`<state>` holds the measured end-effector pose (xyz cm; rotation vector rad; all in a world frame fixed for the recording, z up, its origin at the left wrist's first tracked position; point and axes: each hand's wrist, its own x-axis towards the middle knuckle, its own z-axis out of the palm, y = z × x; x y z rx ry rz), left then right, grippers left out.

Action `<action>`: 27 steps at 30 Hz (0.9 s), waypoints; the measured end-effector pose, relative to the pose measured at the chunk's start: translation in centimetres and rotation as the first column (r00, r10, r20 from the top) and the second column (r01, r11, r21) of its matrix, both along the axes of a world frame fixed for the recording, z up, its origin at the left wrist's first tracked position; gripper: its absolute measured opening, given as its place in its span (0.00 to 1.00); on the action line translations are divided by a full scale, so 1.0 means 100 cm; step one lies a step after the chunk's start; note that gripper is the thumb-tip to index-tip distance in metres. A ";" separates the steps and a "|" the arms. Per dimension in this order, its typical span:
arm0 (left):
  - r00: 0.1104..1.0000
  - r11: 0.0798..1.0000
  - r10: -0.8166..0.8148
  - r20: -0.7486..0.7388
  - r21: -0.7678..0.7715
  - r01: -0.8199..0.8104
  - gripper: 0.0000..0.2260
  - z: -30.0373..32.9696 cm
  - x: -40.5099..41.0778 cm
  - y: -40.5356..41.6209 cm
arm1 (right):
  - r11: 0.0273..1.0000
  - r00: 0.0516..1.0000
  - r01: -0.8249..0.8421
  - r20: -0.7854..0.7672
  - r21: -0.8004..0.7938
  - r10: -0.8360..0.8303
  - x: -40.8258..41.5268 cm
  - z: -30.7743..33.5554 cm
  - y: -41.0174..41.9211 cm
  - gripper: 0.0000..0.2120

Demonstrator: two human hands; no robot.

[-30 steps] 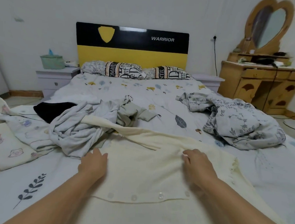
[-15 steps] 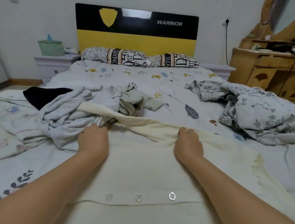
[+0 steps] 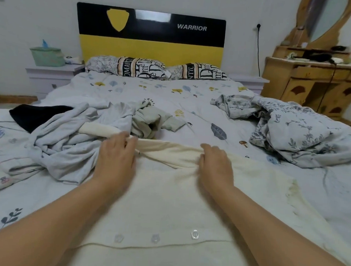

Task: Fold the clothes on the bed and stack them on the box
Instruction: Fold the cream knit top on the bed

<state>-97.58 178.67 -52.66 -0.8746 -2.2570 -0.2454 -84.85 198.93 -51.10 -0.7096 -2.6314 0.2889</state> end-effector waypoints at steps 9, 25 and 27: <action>0.964 0.918 0.264 0.018 -0.310 -0.246 0.08 0.053 -0.052 -0.009 | 0.996 0.936 -0.017 0.348 -0.092 0.048 -0.026 0.020 0.056 0.19; 0.943 0.938 -0.310 -0.120 -0.202 0.282 0.22 0.120 0.084 -0.026 | 0.209 0.836 -0.166 -0.250 -0.964 -0.488 0.055 0.081 0.074 0.06; 0.913 0.868 -0.408 0.010 -0.304 0.392 0.27 0.100 0.115 -0.028 | 0.138 0.867 -0.107 -0.161 -0.985 -0.472 0.072 0.080 0.075 0.08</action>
